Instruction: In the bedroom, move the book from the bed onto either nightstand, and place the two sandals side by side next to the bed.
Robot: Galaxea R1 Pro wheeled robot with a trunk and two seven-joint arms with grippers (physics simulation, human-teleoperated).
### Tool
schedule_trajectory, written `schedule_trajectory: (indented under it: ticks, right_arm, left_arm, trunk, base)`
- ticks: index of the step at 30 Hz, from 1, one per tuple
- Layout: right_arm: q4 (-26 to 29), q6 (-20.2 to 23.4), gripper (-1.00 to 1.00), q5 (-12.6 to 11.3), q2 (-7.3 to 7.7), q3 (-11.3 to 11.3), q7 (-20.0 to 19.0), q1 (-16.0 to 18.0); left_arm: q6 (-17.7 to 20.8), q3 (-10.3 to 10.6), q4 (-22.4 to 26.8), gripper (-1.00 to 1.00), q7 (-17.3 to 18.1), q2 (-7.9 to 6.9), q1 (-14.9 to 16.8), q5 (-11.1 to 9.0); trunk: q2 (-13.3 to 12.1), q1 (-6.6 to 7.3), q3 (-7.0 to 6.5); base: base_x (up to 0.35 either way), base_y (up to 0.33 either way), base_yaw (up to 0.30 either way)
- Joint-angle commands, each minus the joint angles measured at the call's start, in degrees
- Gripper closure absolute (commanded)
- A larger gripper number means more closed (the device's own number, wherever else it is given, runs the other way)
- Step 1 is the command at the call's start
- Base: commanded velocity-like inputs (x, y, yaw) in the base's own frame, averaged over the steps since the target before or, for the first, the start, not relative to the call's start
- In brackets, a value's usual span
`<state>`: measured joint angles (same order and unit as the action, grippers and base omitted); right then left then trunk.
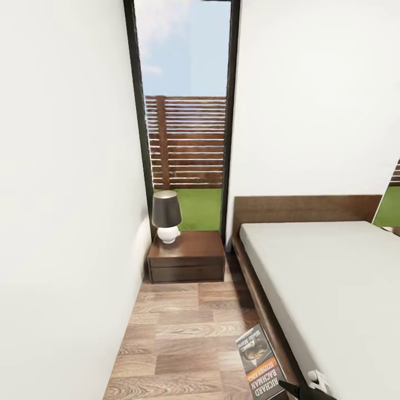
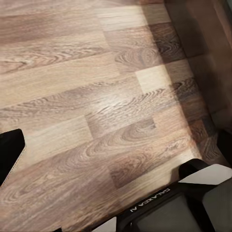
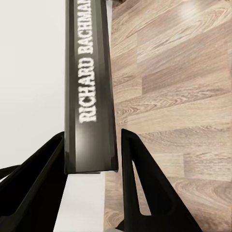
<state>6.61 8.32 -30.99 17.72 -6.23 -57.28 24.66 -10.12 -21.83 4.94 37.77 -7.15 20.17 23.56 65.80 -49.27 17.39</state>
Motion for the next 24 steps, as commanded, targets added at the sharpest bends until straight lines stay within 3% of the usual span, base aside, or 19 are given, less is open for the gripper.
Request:
schedule_trajectory:
  ticks: [1,7,15,24]
  right_arm:
    - [0.06,0.5,1.0,-0.72,0.03,-0.18,-0.18,0.04]
    - [0.07,0.47,1.0,-0.74,0.03,-0.18,-0.18,0.04]
    - [0.07,0.49,1.0,-0.74,0.03,-0.18,-0.2,0.04]
    - [0.07,0.49,1.0,-0.73,0.03,-0.18,-0.16,0.04]
  left_arm:
    - [-0.33,-0.43,-0.02,-1.0,0.11,-0.01,0.04,0.61]
    - [-0.34,-0.43,-0.02,-1.0,0.03,0.0,0.04,0.61]
    - [-0.29,-0.41,-0.03,-1.0,-0.05,0.02,0.04,0.61]
    - [-0.25,-0.4,-0.02,-1.0,-0.15,0.03,0.04,0.61]
  trunk:
    - [0.04,-0.02,0.07]
    - [0.04,-0.02,0.07]
    - [0.04,-0.02,0.11]
    - [0.04,-0.02,0.12]
  base:
    - [0.215,0.015,0.0]
    - [0.286,0.003,0.015]
    - [0.294,0.0,0.174]
    - [0.308,-0.001,0.014]
